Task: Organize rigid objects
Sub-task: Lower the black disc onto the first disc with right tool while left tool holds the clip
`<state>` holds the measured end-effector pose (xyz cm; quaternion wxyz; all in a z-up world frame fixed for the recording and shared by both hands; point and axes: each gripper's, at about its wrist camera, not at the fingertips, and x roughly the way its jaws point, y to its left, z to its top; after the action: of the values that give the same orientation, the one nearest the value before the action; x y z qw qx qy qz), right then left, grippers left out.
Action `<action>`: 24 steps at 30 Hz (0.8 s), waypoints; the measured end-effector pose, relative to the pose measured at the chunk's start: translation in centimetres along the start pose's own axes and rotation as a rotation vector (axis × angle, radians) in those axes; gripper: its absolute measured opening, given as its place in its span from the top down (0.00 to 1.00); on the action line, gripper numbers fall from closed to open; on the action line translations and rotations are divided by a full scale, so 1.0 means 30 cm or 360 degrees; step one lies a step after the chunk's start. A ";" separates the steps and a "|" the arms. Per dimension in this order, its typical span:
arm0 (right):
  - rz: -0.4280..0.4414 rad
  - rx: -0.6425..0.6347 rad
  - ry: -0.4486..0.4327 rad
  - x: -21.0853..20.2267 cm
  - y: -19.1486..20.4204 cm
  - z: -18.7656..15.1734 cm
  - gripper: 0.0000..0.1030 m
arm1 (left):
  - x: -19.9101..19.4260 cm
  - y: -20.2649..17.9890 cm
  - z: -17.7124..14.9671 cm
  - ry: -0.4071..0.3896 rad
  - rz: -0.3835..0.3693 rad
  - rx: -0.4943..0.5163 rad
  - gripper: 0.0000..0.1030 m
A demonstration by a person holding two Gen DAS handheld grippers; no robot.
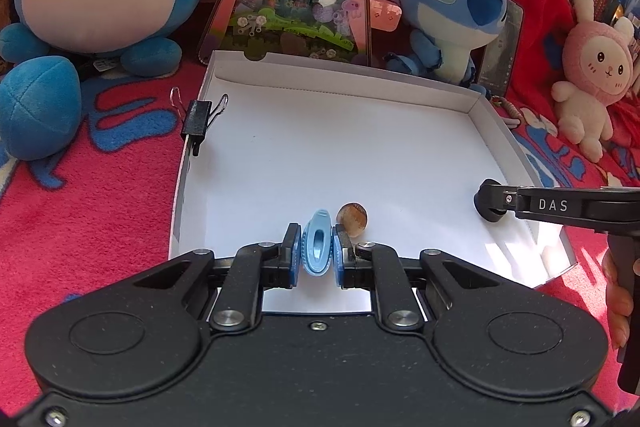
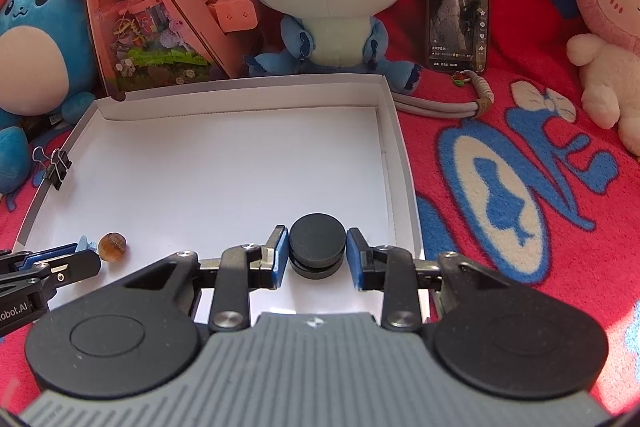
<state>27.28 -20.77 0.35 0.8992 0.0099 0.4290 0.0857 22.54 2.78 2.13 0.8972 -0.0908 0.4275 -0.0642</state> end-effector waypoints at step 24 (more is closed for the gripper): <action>-0.0024 -0.0112 0.0003 0.004 0.010 -0.008 0.48 | 0.004 -0.007 -0.005 -0.0016 0.0013 0.0031 0.85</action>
<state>27.12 -20.46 0.14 0.8991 -0.0250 0.4268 0.0940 22.48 2.53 2.01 0.9004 -0.0806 0.4226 -0.0641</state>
